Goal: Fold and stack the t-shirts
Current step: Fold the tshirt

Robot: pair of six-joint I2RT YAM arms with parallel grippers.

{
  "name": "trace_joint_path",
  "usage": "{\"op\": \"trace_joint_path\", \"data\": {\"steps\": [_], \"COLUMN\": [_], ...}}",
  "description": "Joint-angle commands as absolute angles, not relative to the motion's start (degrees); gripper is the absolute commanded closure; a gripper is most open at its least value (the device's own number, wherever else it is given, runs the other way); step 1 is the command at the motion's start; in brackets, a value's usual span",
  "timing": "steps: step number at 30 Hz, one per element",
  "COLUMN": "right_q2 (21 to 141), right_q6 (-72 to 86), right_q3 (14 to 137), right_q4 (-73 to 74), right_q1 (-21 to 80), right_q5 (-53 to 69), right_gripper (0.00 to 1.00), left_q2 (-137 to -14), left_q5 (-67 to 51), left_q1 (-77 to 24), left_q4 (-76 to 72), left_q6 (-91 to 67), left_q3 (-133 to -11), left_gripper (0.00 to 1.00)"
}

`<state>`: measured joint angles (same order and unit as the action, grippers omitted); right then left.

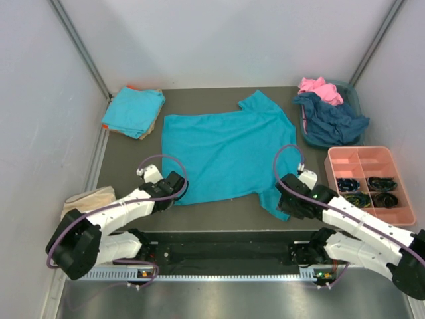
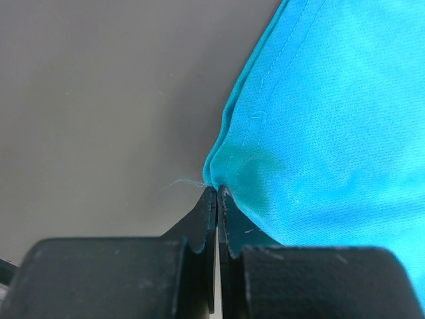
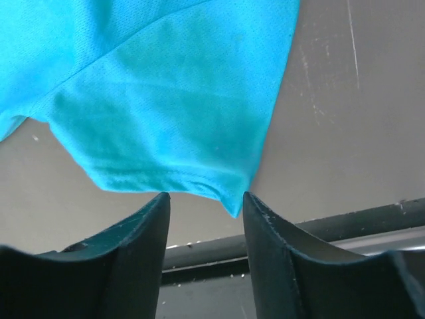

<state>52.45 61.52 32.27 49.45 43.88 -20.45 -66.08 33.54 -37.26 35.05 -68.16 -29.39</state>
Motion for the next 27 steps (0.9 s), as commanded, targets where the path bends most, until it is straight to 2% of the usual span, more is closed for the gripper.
{"op": "trace_joint_path", "data": {"steps": [1,14,20,23,27], "right_q2": [49.58,50.10,50.27,50.36,50.97], "right_q6": [62.31,64.16,64.86,65.04,65.13], "right_q3": [31.91,26.55,25.49,25.05,24.61], "right_q4": [51.15,48.43,47.38,46.85,45.97], "right_q1": [44.74,44.65,44.74,44.65,44.74], "right_q5": [-20.04,-19.95,-20.92,-21.44,-21.71], "right_gripper": [0.50,0.51,0.55,0.59,0.78], "left_q2": [-67.23,-69.52,-70.22,-70.49,-70.40], "left_q5": [33.84,33.49,33.49,33.49,33.49], "left_q1": [-37.35,-37.35,-37.35,-37.35,-37.27], "left_q4": [33.14,32.52,32.43,32.52,32.52], "left_q6": [-66.89,-66.09,-65.83,-65.83,-66.00], "left_q3": [-30.41,-31.73,-31.99,-31.99,-31.82], "left_gripper": [1.00,1.00,1.00,1.00,1.00]}}
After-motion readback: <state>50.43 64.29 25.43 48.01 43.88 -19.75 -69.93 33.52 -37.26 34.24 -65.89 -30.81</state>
